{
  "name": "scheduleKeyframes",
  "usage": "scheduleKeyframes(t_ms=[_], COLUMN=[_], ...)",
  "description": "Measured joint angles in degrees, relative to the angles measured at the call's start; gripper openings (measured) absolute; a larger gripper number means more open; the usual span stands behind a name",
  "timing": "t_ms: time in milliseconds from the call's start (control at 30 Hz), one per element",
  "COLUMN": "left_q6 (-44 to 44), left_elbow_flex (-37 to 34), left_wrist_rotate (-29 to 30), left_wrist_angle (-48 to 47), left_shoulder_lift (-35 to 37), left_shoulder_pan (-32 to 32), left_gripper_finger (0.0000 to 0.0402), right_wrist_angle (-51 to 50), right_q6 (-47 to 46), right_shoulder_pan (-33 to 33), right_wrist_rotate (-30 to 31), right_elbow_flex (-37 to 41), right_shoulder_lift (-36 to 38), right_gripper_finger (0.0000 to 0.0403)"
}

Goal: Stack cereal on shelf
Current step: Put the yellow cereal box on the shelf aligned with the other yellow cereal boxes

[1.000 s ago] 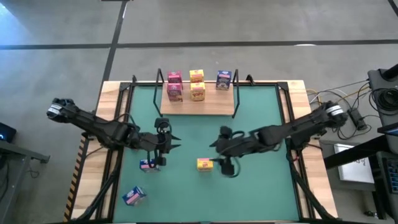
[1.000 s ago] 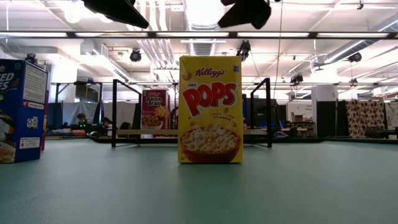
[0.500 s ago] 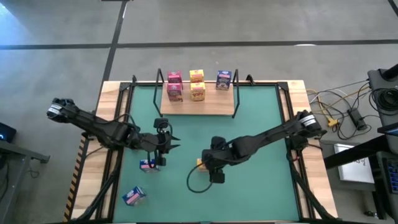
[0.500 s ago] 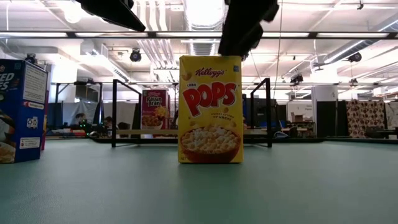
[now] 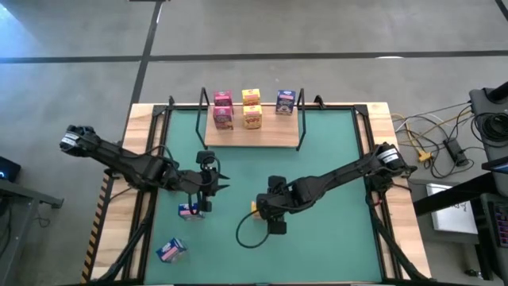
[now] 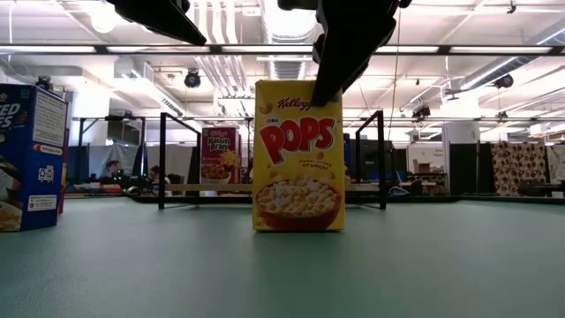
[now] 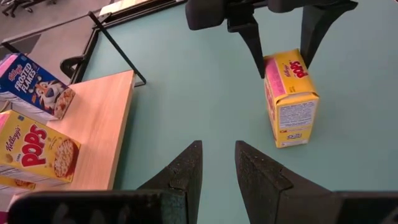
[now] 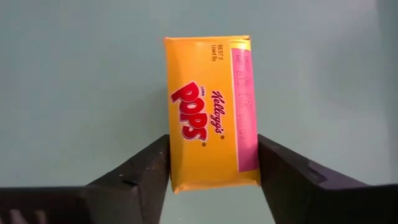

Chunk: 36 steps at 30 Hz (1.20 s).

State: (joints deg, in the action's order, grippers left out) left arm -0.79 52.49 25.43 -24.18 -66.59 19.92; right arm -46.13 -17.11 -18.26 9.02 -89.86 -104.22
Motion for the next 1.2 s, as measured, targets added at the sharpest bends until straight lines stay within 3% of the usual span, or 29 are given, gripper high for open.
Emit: scheduleKeyframes(t_ms=[267, 600, 833, 1200], left_q6=[-6.4, -9.1, -9.2, -9.3], left_elbow_flex=[-2.4, -11.5, -14.8, -14.8], left_wrist_rotate=[0.0, 0.5, 0.6, 0.9], left_wrist_angle=[-0.2, 10.8, 12.9, 13.1], left_shoulder_lift=[1.6, 18.2, 24.5, 24.5], left_shoulder_pan=[0.0, 0.0, 0.0, 0.0], left_gripper_finger=[0.0077, 0.0077, 0.0077, 0.0077], right_wrist_angle=[0.1, 0.0, -0.1, -2.6], right_q6=[0.2, 4.6, 12.7, 24.5], right_shoulder_pan=[0.0, 1.7, 7.7, 21.9], right_wrist_rotate=[0.0, 0.0, 0.0, -1.1], right_elbow_flex=[0.0, -1.0, -4.5, -9.2], right_shoulder_lift=[0.0, 3.3, 6.2, 6.1], right_gripper_finger=[0.015, 0.0156, 0.0152, 0.0152])
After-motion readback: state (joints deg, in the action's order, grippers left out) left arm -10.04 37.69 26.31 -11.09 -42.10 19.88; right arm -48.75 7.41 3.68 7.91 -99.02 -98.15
